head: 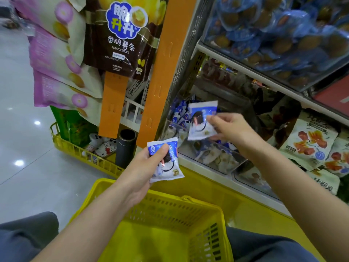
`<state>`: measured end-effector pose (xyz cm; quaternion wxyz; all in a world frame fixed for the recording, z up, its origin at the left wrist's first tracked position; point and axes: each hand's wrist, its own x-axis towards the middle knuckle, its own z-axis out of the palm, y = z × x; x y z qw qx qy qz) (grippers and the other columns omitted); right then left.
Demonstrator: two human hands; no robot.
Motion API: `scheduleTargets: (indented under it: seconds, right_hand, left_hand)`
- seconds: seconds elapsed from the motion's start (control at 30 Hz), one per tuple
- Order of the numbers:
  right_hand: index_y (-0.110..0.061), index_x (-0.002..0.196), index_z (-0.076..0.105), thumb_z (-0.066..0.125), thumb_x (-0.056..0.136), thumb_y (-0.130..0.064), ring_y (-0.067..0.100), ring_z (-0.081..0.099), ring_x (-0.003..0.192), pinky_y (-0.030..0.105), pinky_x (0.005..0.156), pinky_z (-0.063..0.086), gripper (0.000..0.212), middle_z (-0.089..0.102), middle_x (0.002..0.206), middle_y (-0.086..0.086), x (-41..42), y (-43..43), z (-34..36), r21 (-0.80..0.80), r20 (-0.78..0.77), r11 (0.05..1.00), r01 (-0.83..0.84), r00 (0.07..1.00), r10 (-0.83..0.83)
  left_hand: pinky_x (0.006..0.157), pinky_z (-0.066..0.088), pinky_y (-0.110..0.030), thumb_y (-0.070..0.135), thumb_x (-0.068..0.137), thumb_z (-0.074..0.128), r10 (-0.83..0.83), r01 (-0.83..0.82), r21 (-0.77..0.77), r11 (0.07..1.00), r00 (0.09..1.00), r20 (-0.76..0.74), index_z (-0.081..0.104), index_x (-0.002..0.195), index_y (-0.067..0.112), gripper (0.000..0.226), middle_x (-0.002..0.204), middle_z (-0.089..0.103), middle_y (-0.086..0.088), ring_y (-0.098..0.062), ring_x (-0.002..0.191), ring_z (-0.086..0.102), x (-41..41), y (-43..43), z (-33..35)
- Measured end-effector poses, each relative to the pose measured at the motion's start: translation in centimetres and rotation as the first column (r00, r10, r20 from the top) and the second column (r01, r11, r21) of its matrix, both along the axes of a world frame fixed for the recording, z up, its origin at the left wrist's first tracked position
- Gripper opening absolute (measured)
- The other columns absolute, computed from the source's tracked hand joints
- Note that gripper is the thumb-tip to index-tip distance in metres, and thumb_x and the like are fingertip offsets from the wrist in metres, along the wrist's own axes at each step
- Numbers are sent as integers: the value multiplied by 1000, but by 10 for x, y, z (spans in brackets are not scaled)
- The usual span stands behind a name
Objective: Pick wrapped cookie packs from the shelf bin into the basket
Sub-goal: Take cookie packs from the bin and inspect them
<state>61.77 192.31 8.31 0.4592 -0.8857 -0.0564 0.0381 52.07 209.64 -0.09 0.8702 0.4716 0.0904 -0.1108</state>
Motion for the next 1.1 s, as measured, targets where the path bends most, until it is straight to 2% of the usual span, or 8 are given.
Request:
scheduleTargets:
  seconds: [0.07,0.13,0.2,0.43,0.63,0.77,0.9,1.1]
  right_hand:
    - [-8,62,55,58,91,-29,2,54,48,23,61,58,36,52,49,-9,20,0,-1,-29,122,995,100,988,-96]
    - [-10,67,51,59,89,-32,8,54,49,21,60,55,33,50,60,5,36,3,-9,-198,159,970,142,981,-111]
    - [-12,72,53,60,89,-33,14,55,54,20,57,50,28,51,69,12,45,5,-18,-379,108,918,119,991,-84]
    - [-16,65,49,63,86,-33,14,59,56,23,58,49,30,56,64,6,56,6,-17,-610,-109,790,-55,994,-15]
    - [-15,65,52,63,85,-37,9,55,48,17,49,43,32,57,57,2,60,12,-17,-624,-197,772,-123,980,-3]
    - [-10,75,62,66,85,-31,4,60,41,12,39,44,23,63,65,4,64,29,-35,-392,-248,918,-64,968,-38]
    - [-1,83,64,66,83,-35,5,65,50,22,62,57,34,70,88,17,71,34,-39,-390,-304,915,-102,952,-23]
    - [-8,87,60,54,90,-43,19,65,62,24,64,51,35,65,79,15,65,31,-31,-516,-238,850,-103,971,-27]
  left_hand:
    - [59,57,-23,26,93,50,21,-21,9,1000,1000,-8,57,117,9,30,92,73,-9,-14,71,70,3,2,1]
    - [61,57,-25,27,93,50,29,-29,16,999,1000,-8,56,118,10,30,96,72,-10,-16,74,70,6,3,1]
    - [65,57,-27,29,93,50,26,-26,42,999,1000,-4,56,118,12,31,99,72,-11,-18,78,70,8,4,2]
    - [59,54,-22,31,92,51,26,-27,66,997,1000,17,58,115,15,28,94,73,-8,-15,78,71,10,8,2]
    - [69,56,-26,31,92,51,26,-29,93,995,999,36,58,113,16,26,93,73,-6,-14,80,70,11,10,1]
    - [78,55,-31,31,92,51,27,-31,120,992,999,35,57,115,16,27,99,72,-8,-18,87,70,12,9,-1]
    - [80,55,-31,31,92,52,27,-30,135,990,999,23,57,114,16,27,100,72,-8,-18,88,69,12,8,-2]
    - [87,53,-36,33,92,52,14,-12,197,980,1000,-8,55,115,17,28,101,71,-8,-19,93,68,13,3,-4]
